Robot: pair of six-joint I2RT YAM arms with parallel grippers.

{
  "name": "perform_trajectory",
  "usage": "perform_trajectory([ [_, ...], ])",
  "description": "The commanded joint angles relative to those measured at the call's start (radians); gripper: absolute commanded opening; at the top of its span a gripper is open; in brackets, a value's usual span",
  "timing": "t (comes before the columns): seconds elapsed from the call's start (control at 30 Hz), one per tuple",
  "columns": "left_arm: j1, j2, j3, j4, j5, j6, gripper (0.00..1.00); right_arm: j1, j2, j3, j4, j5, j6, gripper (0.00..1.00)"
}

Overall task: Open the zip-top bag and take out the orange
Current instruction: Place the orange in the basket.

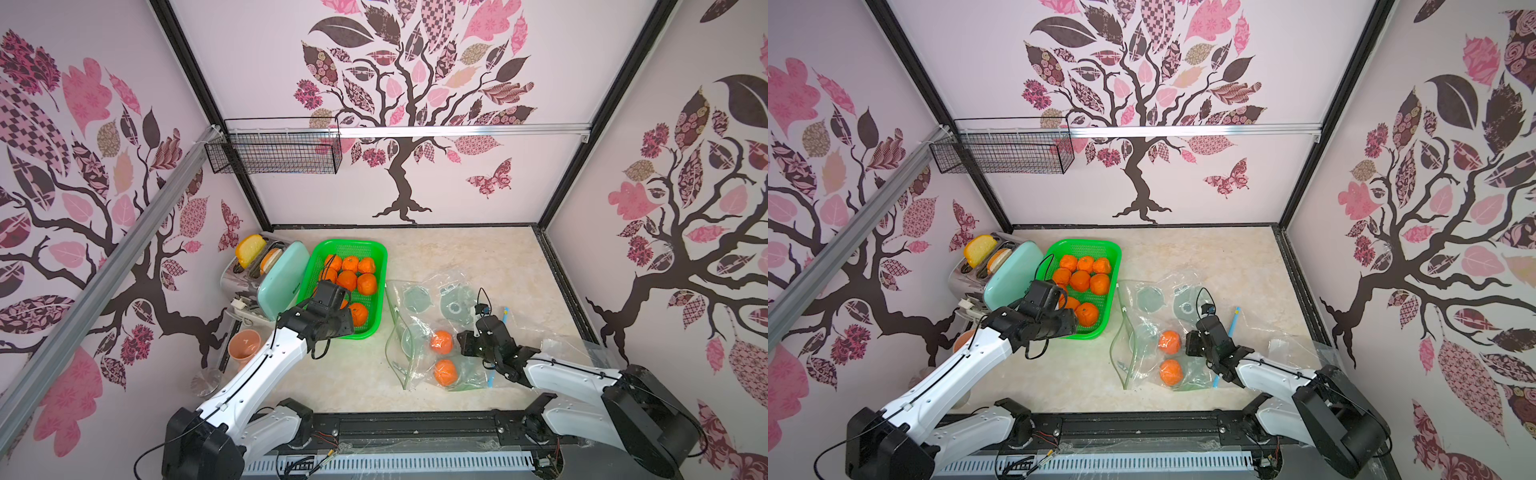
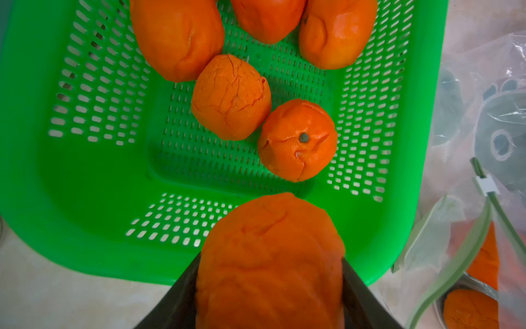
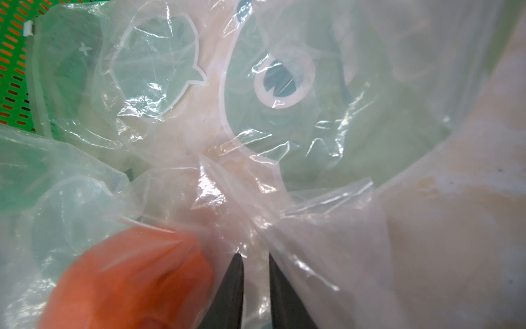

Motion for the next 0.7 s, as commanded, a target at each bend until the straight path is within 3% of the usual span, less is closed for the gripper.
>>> perform_trajectory([
  [0.0,0.003,0.025,-0.050,0.060,0.024,-0.036,0.30,0.003,-0.007,0.008,-0.001,-0.012,0.009,0.22],
  [0.13,0.003,0.090,-0.085,0.130,0.085,-0.056,0.30,0.003,-0.007,0.006,0.003,-0.018,0.013,0.23],
  [0.37,0.004,0.174,-0.113,0.204,0.090,-0.059,0.29,0.003,0.002,0.006,0.005,-0.024,0.013,0.23],
  [0.67,0.007,0.334,-0.033,0.287,0.098,-0.020,0.27,0.003,0.011,0.006,0.005,-0.018,0.011,0.24],
])
